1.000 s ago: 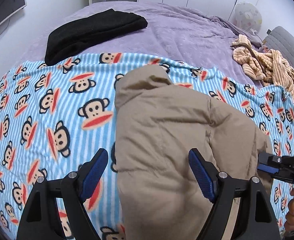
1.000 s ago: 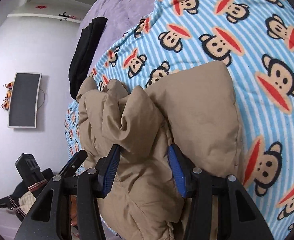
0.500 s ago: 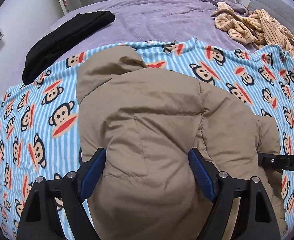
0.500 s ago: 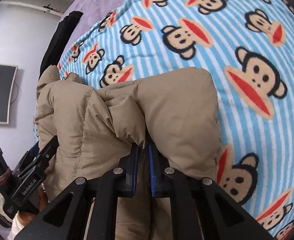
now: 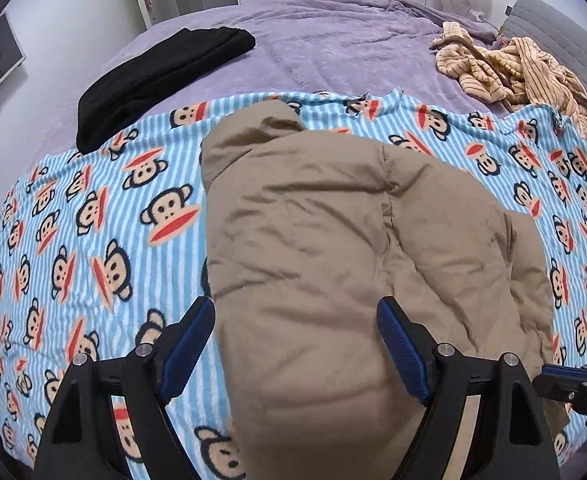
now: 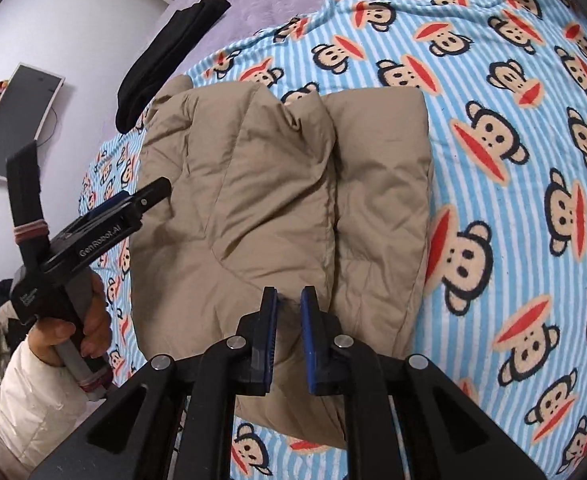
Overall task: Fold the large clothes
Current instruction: 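Release the jacket and pull both tools back from it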
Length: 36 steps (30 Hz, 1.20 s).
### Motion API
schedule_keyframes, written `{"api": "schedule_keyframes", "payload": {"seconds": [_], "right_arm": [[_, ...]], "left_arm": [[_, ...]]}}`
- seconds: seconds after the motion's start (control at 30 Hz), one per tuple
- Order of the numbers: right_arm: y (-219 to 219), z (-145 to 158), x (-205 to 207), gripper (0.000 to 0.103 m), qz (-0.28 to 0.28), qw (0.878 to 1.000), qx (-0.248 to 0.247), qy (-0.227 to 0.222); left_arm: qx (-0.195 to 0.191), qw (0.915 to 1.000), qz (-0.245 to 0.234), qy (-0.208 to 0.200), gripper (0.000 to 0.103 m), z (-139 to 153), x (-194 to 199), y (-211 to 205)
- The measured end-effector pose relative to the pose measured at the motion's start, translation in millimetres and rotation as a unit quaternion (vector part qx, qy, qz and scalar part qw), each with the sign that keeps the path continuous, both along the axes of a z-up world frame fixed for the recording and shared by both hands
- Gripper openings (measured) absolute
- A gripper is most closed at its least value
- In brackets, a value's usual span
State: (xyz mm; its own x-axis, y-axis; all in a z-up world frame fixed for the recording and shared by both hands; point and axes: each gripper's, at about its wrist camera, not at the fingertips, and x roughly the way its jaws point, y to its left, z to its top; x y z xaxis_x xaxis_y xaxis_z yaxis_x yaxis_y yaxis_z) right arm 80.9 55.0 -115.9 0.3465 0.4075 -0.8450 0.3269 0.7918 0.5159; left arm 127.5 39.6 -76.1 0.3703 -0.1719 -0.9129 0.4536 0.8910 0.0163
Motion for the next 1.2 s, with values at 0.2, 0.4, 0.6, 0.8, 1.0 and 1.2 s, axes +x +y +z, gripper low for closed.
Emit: {"api": "schedule_keyframes", "payload": {"seconds": [0.2, 0.4, 0.6, 0.8, 1.0, 1.2], "right_arm": [[11.5, -22.9, -13.5, 0.013, -0.007, 0.999, 0.013, 0.036], [18.1, -34.8, -23.2, 0.014, -0.022, 0.998, 0.014, 0.058], [25.7, -25.2, -30.9, 0.014, -0.04, 0.997, -0.004, 0.063], [33.8, -2.0, -45.5, 0.014, -0.046, 0.997, -0.015, 0.061], [24.7, 12.8, -62.5, 0.014, -0.031, 0.998, -0.016, 0.056], [24.2, 31.6, -92.6, 0.015, -0.012, 0.999, -0.014, 0.043]], "left_arm": [[0.001, 0.9986, 0.011, 0.052, 0.083, -12.4, -35.7, 31.4], [-0.009, 0.9974, 0.011, 0.07, 0.083, -14.4, -52.6, 41.8], [-0.018, 0.9965, 0.002, 0.082, 0.083, -10.2, -55.6, 45.0], [-0.014, 0.9968, -0.004, 0.079, 0.083, -2.0, -67.3, 46.5], [-0.006, 0.9971, 0.011, 0.075, 0.083, 8.0, -86.0, 50.4], [0.003, 0.998, 0.036, 0.051, 0.099, 28.8, -121.4, 48.2]]}}
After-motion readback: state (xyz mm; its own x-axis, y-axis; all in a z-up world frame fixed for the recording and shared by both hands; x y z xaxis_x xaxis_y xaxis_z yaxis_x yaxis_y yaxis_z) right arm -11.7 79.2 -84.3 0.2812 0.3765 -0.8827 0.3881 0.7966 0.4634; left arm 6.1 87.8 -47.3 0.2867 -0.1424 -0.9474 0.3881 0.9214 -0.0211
